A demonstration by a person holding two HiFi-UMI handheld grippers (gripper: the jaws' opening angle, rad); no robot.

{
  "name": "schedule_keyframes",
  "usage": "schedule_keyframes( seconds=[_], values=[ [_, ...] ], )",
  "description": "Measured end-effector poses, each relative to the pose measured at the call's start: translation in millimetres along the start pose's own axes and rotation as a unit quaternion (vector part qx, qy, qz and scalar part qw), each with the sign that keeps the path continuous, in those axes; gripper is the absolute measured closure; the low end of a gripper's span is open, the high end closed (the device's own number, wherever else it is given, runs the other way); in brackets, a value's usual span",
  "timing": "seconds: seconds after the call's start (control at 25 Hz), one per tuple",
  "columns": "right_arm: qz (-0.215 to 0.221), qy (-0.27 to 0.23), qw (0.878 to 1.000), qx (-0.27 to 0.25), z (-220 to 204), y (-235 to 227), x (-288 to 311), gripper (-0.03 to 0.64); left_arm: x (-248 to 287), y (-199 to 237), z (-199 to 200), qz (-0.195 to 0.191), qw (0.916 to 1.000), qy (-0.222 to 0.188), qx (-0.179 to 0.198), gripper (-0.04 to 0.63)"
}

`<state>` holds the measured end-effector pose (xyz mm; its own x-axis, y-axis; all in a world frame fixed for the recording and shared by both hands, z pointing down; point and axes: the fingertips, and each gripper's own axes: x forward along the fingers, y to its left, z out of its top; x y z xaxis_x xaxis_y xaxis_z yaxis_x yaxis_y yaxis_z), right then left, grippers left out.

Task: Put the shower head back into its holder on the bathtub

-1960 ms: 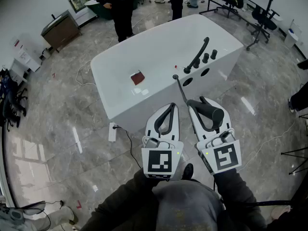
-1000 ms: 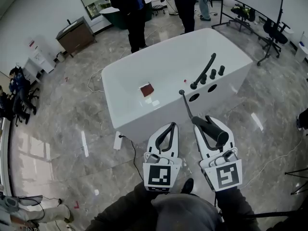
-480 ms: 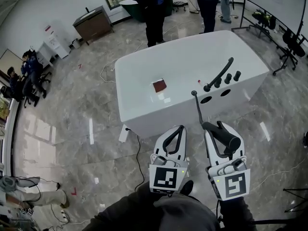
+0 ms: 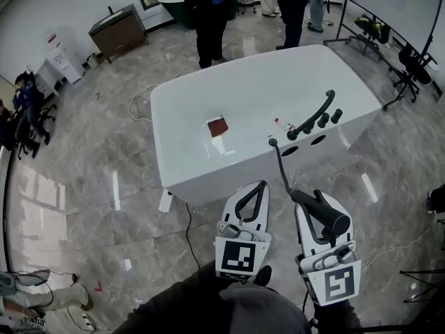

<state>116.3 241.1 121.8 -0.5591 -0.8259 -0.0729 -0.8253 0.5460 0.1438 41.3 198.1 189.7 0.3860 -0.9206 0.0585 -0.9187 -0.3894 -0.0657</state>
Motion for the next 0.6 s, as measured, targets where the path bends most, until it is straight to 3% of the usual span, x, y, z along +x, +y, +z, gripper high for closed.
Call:
schedule_keyframes(
  seconds=[0.28,0.4,0.6],
  values=[
    [-0.017,0.025,1.000,-0.007,-9.9,-4.8,24.3,0.476,23.5,19.6,-3.9,-0.021,0.9994,-0.004,-0.027,0.592],
    [-0.024,0.028,0.999,-0.010,-8.5,-7.7,37.0,0.476,33.7,25.9,-9.1,-0.031,0.9994,0.000,-0.016,0.592],
    [-0.034,0.031,0.999,-0.017,-5.2,-8.2,57.3,0.476,47.1,41.5,-3.2,-0.042,0.9986,-0.011,-0.031,0.592]
  ],
)
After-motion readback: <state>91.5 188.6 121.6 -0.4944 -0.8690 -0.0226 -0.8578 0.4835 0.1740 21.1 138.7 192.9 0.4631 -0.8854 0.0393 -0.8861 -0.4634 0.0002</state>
